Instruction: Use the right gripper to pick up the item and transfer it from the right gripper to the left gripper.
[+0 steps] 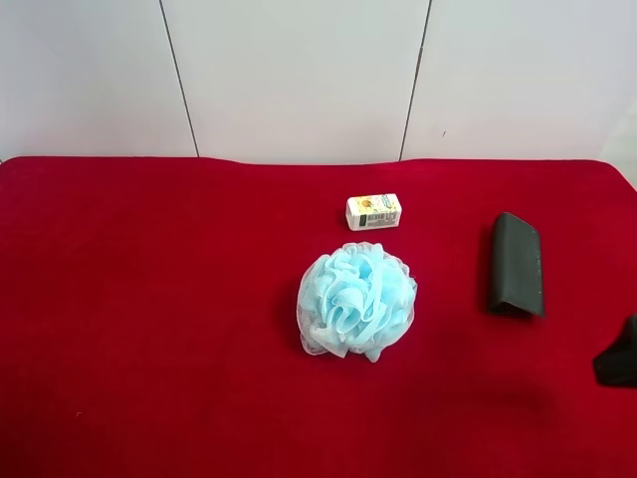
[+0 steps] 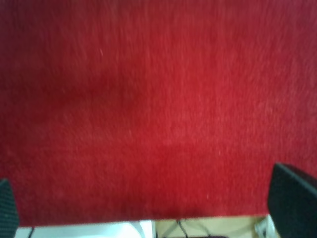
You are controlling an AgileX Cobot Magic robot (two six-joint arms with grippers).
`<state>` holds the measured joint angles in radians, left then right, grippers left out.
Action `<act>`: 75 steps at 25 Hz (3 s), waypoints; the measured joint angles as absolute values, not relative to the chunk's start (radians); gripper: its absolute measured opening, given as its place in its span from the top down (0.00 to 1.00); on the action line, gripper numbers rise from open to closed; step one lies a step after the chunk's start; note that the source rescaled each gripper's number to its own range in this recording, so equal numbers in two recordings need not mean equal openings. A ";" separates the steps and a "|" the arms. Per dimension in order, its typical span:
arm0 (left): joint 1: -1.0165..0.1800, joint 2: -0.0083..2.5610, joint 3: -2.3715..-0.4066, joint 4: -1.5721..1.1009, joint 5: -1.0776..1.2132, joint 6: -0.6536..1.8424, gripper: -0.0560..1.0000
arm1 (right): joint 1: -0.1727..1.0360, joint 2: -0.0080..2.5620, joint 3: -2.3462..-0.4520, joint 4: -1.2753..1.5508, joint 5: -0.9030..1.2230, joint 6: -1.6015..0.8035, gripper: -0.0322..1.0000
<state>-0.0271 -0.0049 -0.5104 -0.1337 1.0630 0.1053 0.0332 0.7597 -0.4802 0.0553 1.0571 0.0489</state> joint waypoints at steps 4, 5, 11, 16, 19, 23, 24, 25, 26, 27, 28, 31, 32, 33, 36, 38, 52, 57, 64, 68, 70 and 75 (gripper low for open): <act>-0.027 -0.005 -0.510 -0.134 1.063 0.105 0.00 | 0.033 0.851 -0.512 0.055 0.987 0.050 0.00; -0.027 -0.005 -0.510 -0.134 1.063 0.105 0.00 | 0.033 0.872 -0.522 0.055 0.973 0.050 0.00; -0.027 -0.005 -0.510 -0.134 1.063 0.105 0.00 | 0.033 1.018 -0.563 0.048 0.906 0.053 0.02; -0.027 -0.005 -0.510 -0.134 1.063 0.105 0.00 | 0.033 1.159 -0.604 0.016 0.838 0.054 0.02; -0.027 -0.005 -0.510 -0.134 1.063 0.105 0.00 | 0.033 1.240 -0.647 -0.006 0.809 0.054 0.02; -0.027 -0.005 -0.510 -0.134 1.063 0.105 0.00 | 0.033 1.338 -0.694 -0.022 0.758 0.053 0.02; -0.027 -0.005 -0.510 -0.134 1.063 0.105 0.00 | 0.033 1.362 -0.699 -0.023 0.742 0.049 0.02; -0.027 -0.005 -0.510 -0.134 1.063 0.105 0.00 | 0.033 1.381 -0.703 -0.023 0.730 0.046 0.02; -0.027 -0.005 -0.510 -0.134 1.063 0.105 0.00 | 0.033 1.404 -0.704 -0.023 0.718 0.044 0.02; -0.027 -0.005 -0.510 -0.134 1.063 0.105 0.00 | 0.033 1.426 -0.706 -0.023 0.708 0.038 0.02; -0.027 -0.005 -0.510 -0.134 1.063 0.105 0.00 | 0.033 1.447 -0.707 -0.023 0.697 0.037 0.02; -0.027 -0.005 -0.510 -0.134 1.063 0.105 0.00 | 0.033 1.503 -0.718 -0.025 0.658 0.032 0.02; -0.027 -0.005 -0.510 -0.134 1.063 0.105 0.00 | 0.033 1.522 -0.722 -0.025 0.642 0.032 0.02; -0.027 -0.005 -0.510 -0.134 1.063 0.105 0.00 | 0.033 1.537 -0.724 -0.026 0.627 0.032 0.02; -0.027 -0.005 -0.510 -0.134 1.063 0.105 0.00 | 0.033 1.590 -0.725 -0.026 0.570 0.032 0.02; -0.027 -0.005 -0.510 -0.134 1.063 0.105 0.00 | 0.033 1.628 -0.725 -0.026 0.542 0.034 0.02; -0.027 -0.005 -0.510 -0.134 1.063 0.105 0.00 | 0.033 1.787 -0.737 -0.041 0.329 0.038 0.02; -0.027 -0.005 -0.510 -0.134 1.063 0.105 0.00 | 0.033 1.816 -0.743 -0.042 0.309 0.038 0.02; -0.027 -0.005 -0.510 -0.134 1.063 0.105 0.00 | 0.033 1.817 -0.744 -0.036 0.308 0.038 0.70; -0.027 -0.005 -0.510 -0.134 1.063 0.105 0.00 | 0.033 1.816 -0.745 -0.005 0.316 0.038 0.71; -0.027 -0.005 -0.510 -0.134 1.063 0.105 0.00 | 0.033 1.816 -0.745 0.000 0.318 0.038 0.71; -0.027 -0.005 -0.510 -0.134 1.063 0.105 0.00 | 0.033 1.812 -0.745 0.009 0.320 0.038 0.73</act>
